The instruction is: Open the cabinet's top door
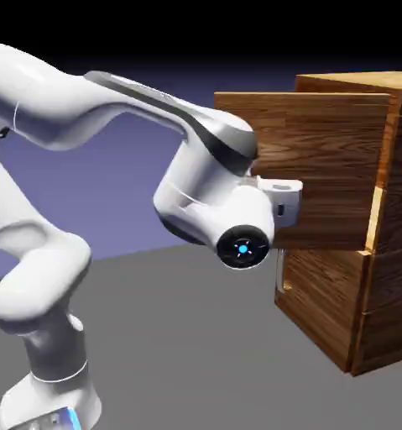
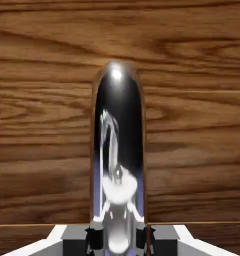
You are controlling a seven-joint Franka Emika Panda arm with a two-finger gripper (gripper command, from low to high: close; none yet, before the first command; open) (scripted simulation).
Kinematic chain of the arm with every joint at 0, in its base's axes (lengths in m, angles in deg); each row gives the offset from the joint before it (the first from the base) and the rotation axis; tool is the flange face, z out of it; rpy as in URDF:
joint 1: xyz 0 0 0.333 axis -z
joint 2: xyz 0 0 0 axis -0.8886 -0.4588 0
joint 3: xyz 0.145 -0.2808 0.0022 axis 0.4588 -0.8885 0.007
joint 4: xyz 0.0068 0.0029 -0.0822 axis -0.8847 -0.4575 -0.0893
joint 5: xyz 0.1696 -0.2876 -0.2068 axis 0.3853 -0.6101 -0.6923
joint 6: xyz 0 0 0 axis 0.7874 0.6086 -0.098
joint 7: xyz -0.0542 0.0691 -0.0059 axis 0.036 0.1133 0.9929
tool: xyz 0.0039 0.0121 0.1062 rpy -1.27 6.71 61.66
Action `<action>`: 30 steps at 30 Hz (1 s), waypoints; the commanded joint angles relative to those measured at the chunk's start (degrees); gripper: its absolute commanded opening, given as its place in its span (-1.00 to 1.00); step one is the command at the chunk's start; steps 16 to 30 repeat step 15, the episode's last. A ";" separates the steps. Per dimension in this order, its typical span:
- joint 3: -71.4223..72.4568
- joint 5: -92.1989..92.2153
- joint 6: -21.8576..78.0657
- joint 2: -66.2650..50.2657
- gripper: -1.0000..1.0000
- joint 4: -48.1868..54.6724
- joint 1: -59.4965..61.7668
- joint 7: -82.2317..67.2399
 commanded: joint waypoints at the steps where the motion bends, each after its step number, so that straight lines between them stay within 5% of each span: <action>1: -1.01 -1.42 2.44 -2.08 -1.00 1.97 -0.02 -0.57; 14: -6.89 -11.86 27.72 -25.23 -1.00 27.03 0.77 -7.52; 15: -6.89 -11.86 27.72 -25.23 1.00 27.03 0.77 -7.52; 30: -6.89 -11.86 27.72 -25.23 1.00 27.03 0.77 -7.52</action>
